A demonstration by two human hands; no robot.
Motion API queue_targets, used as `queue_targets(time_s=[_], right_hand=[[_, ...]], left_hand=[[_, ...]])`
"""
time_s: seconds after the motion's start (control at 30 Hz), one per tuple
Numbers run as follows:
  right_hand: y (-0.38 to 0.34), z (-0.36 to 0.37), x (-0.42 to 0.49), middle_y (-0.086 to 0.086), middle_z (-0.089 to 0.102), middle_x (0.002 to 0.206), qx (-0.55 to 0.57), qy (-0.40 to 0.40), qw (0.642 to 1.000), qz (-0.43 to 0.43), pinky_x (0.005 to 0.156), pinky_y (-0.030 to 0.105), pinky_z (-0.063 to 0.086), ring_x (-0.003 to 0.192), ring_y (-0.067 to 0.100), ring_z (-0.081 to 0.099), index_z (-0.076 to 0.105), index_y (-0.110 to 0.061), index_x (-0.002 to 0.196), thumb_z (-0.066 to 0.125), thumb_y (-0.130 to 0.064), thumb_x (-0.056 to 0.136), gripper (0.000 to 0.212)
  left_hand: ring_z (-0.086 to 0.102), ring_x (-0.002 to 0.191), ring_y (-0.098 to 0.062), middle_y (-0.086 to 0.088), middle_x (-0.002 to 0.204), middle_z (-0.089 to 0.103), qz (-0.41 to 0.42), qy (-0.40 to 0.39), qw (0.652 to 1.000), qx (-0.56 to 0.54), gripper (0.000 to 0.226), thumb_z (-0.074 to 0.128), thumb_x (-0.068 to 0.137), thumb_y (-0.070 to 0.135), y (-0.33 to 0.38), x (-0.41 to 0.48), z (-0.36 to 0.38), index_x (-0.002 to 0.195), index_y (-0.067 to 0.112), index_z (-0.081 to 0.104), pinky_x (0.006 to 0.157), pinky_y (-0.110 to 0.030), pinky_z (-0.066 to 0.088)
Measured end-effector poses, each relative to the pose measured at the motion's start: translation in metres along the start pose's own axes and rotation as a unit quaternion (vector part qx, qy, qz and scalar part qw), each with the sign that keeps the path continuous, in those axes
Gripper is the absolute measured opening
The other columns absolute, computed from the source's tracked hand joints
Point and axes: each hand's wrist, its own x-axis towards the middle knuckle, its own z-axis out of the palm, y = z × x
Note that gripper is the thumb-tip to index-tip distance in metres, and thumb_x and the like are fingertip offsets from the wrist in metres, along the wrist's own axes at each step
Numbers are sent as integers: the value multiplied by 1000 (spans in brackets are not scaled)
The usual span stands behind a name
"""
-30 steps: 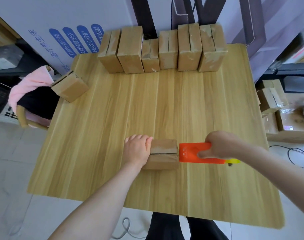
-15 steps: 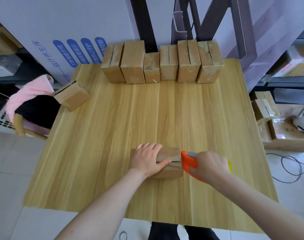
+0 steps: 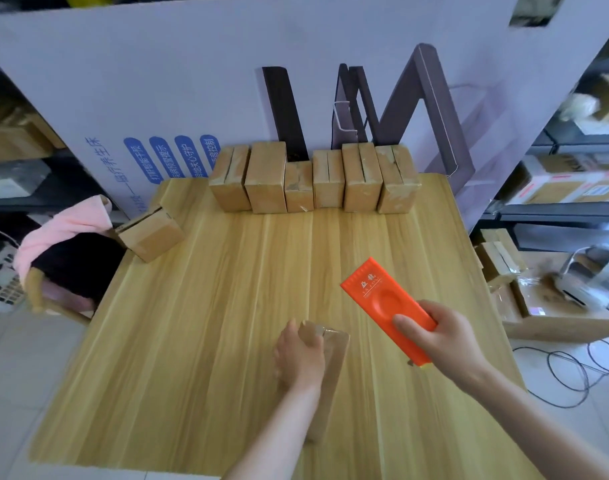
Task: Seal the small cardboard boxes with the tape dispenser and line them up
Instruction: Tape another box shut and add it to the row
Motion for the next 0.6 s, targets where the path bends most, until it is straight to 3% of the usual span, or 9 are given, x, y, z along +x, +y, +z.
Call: queue_targets(time_s=[0.1,0.2,0.37,0.6], right_hand=[[-11,-3,-6,7,67,60,10,-1,1000,-30,48,47,55,49,23,64,69,-20,85,74,-17,81,7],[-26,-6,-8,10,69,64,7,2,998,-65,50,44,53,50,22,63,70,-23,86,75,-18,81,9],[-52,-10,-5,-1,70,63,-3,27,993,-112,51,39,54,49,13,63,69,-29,85,77,-19,78,14],[-80,-11,0,8,69,67,-5,55,987,-154,50,47,55,58,28,66,70,-24,82,78,-21,77,10]], left_hand=[[60,112,-14,-4,125,65,72,-114,961,-239,35,51,97,36,58,-13,-37,124,16,60,88,-23,43],[69,87,-11,-1,97,75,110,-227,921,-297,44,37,100,46,111,-27,-83,106,18,71,76,-26,49],[67,89,-13,2,92,75,203,-215,920,-258,25,51,98,30,145,-37,-126,94,19,73,85,-34,50],[65,87,-7,10,84,74,232,-180,923,-248,26,52,97,32,175,-45,-151,84,25,74,87,-34,47]])
